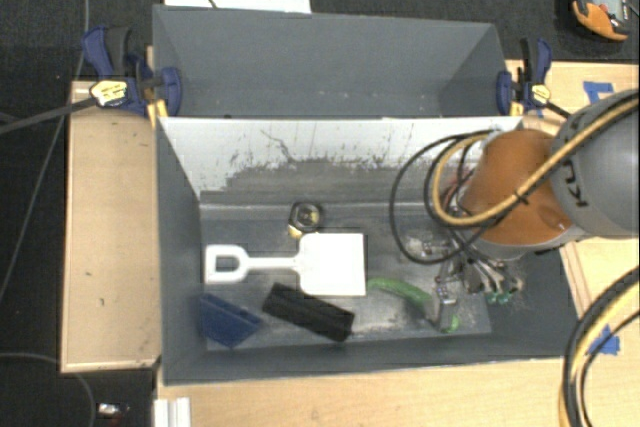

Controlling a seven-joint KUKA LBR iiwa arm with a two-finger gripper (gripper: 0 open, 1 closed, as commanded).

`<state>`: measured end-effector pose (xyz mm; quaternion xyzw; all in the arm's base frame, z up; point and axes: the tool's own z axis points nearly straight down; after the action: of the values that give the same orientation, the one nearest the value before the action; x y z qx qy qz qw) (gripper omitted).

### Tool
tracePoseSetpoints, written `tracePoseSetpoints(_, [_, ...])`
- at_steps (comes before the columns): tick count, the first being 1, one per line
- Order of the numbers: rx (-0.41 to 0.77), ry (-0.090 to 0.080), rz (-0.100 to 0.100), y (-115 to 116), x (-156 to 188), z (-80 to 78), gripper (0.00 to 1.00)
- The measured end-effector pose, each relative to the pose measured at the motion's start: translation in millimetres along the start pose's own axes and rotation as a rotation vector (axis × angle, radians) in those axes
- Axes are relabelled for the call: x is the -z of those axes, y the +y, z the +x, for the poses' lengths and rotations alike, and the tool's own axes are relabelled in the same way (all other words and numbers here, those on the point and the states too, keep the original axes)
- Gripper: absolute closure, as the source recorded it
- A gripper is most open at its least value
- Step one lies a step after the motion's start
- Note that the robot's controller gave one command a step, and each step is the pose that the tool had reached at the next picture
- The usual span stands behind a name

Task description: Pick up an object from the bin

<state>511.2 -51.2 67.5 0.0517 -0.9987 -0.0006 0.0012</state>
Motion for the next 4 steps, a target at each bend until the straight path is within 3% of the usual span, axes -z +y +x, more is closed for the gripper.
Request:
tracePoseSetpoints(1, [-0.111,-0.019,0.005,-2,61,4.5,0.0])
tracePoseSetpoints(2, [-0.041,-0.006,0.001,13,33,26.1,0.0])
tracePoseSetpoints(3, [-0.165,-0.018,0.003,18,3,22.5,0.0])
tracePoseSetpoints(4, [-0.136,-0.009,0.001,6,3,29.7,1.0])
